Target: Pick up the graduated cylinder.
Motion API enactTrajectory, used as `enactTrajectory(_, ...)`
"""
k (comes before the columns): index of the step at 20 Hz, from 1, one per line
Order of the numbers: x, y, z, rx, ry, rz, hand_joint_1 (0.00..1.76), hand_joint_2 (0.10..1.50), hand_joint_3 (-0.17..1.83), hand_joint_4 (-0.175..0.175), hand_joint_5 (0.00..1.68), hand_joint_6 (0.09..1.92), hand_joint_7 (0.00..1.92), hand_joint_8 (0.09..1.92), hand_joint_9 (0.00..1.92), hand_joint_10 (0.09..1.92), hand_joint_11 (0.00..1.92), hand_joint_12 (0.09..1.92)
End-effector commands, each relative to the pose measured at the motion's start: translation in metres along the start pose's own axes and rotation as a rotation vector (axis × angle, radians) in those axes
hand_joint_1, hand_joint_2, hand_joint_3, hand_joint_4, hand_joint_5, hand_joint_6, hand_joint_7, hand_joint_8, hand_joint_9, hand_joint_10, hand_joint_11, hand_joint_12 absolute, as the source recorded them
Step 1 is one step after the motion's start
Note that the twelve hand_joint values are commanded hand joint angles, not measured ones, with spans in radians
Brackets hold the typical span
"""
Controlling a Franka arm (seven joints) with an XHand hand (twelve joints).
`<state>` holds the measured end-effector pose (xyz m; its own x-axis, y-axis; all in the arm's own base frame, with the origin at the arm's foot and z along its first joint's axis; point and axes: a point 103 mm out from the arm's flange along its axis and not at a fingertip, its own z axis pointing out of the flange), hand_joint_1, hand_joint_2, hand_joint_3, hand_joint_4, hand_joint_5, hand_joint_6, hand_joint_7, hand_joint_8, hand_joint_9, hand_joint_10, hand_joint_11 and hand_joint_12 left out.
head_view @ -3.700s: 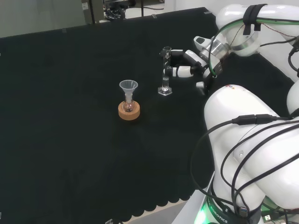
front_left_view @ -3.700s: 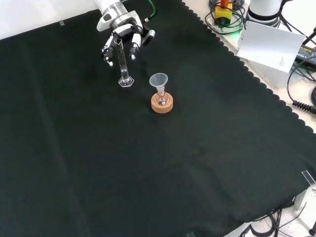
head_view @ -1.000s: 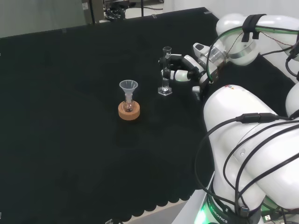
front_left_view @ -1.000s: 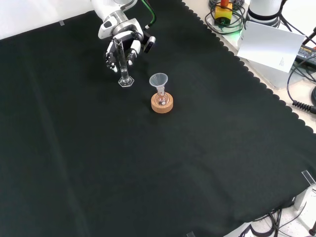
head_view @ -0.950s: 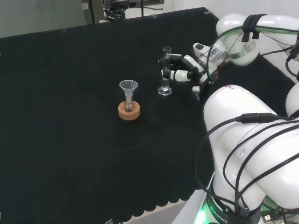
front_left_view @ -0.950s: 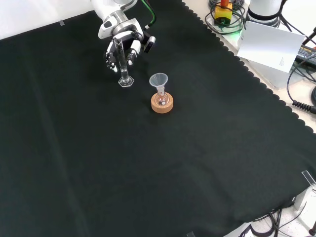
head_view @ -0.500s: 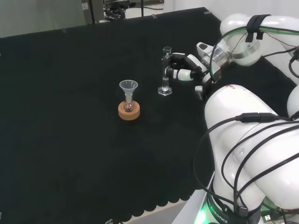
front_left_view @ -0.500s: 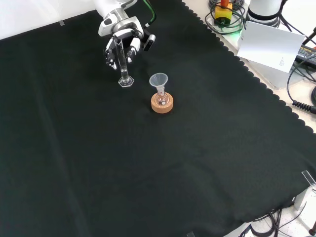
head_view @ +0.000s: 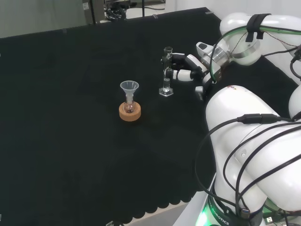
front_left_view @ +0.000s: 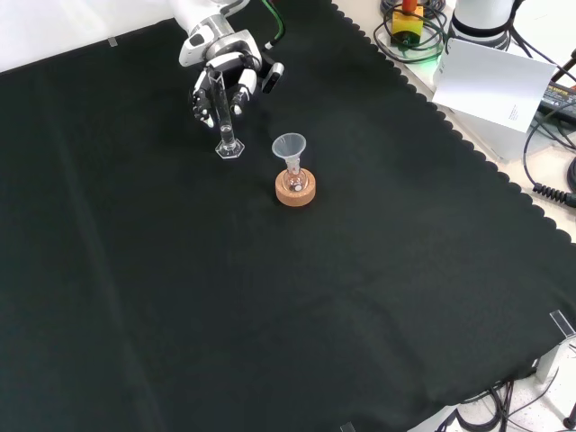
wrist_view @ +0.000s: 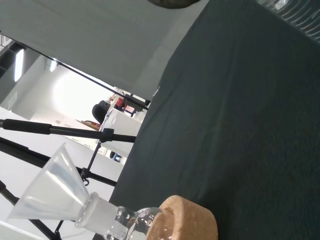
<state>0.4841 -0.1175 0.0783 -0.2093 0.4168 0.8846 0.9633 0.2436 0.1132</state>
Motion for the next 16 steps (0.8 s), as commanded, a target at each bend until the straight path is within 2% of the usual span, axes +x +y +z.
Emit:
enactTrajectory(1, 0.0005, 0.0009, 0.0021, -0.002, 0.002, 0.002, 1.12, 1.04, -0.17, -0.05, 0.61, 0.6, 0.65, 0.57, 0.94, 0.35, 0.69, 1.16)
enactTrajectory(5, -0.0017, 0.001, 0.0033, -0.008, -0.002, 0.012, 1.12, 1.04, -0.17, -0.047, 0.62, 0.6, 0.65, 0.57, 0.94, 0.35, 0.69, 1.16)
enactTrajectory(11, -0.0033, 0.0009, 0.0045, -0.017, -0.005, 0.013, 1.13, 1.05, -0.17, -0.026, 0.72, 0.63, 0.69, 0.57, 0.97, 0.35, 0.71, 1.15)
enactTrajectory(13, -0.002, 0.0012, 0.004, -0.032, -0.019, 0.015, 1.13, 1.08, -0.17, 0.001, 0.84, 0.61, 0.75, 0.55, 1.03, 0.33, 0.75, 1.13)
enactTrajectory(14, -0.0012, 0.0015, 0.0038, -0.04, -0.028, 0.019, 1.12, 1.09, -0.14, 0.016, 0.93, 0.7, 0.8, 0.55, 1.07, 0.32, 0.79, 1.11)
enactTrajectory(16, -0.0003, 0.0022, 0.0037, -0.058, -0.053, 0.027, 1.12, 1.09, -0.07, 0.005, 1.03, 0.82, 0.93, 0.53, 1.17, 0.28, 0.89, 1.06)
